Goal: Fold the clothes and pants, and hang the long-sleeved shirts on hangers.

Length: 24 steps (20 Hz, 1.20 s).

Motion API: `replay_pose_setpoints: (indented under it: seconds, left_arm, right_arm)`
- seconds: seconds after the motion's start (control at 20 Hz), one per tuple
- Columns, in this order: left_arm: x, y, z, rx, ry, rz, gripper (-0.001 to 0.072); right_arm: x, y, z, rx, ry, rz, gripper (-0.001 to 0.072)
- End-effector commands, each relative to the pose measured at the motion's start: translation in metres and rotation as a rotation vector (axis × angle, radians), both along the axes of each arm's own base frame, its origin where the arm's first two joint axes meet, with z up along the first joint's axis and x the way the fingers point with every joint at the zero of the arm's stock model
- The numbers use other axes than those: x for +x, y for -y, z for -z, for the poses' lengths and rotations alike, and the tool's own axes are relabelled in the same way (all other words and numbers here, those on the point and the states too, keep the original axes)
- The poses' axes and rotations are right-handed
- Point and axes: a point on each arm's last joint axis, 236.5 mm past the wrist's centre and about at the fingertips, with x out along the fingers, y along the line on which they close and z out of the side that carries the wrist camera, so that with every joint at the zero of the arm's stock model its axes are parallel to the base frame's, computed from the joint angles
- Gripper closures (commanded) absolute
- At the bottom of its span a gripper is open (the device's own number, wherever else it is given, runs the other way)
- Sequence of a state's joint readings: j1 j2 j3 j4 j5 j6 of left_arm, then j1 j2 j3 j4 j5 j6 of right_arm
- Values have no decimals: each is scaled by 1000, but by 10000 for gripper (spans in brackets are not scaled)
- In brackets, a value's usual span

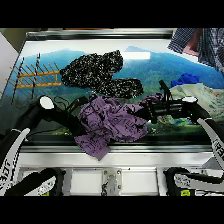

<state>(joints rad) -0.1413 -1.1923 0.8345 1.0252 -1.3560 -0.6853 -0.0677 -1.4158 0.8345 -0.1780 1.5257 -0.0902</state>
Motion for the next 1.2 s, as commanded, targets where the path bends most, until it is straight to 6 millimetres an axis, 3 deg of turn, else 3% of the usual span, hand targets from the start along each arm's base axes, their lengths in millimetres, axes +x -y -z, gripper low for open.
replay_pose_setpoints:
  seconds: [0.0,0.2,0.25,0.3,0.45,0.6,0.8,0.95,1.1,1.15]
  left_arm:
    - [8,-8,-10,-6,41,-45,262]
    - [14,-16,-23,-17,88,-84,260]
    - [14,-17,-26,-18,97,-87,212]
    - [15,-18,-29,-17,102,-100,-4]
    - [18,-19,-36,-16,137,-119,-13]
    - [40,-28,-50,-16,238,-211,-13]
    - [68,-71,-79,-16,314,-518,-12]
    - [75,-102,-99,-33,318,-756,-12]
    - [70,-93,-109,-57,311,-798,-11]
    - [68,-83,-111,-68,293,-800,39]
  right_arm:
    - [5,-1,-6,25,4,20,699]
    - [11,0,0,-2,-7,49,699]
    - [11,1,2,-10,-6,48,699]
    - [11,1,3,-12,-6,46,699]
    - [11,1,3,-13,-6,48,699]
    - [14,2,4,-23,0,62,699]
    - [22,4,0,-47,36,105,699]
    - [29,5,-18,-35,55,155,699]
    - [33,8,-38,-50,112,206,699]
    - [36,10,-47,-58,125,239,699]
